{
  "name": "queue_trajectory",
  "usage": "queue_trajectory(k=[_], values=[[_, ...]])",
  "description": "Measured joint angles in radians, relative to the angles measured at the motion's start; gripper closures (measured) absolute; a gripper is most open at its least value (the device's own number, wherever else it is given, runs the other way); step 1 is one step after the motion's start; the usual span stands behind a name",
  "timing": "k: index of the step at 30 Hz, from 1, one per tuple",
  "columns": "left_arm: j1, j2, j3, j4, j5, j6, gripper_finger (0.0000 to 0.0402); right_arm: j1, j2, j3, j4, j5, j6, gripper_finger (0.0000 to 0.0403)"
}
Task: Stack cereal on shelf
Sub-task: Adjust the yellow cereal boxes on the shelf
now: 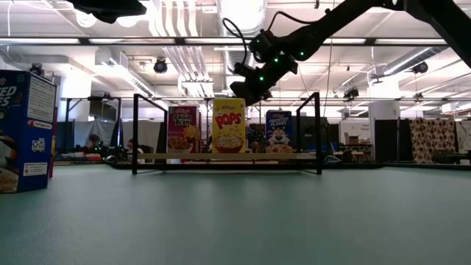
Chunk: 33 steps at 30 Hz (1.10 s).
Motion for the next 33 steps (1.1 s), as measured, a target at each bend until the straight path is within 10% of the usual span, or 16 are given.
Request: queue_trajectory(k=[33], values=[[0.0, 0.0, 0.0, 0.0, 0.0, 0.0, 0.0324, 0.018, -0.018, 0.0, -0.072, 0.002, 0.092, 0.039]])
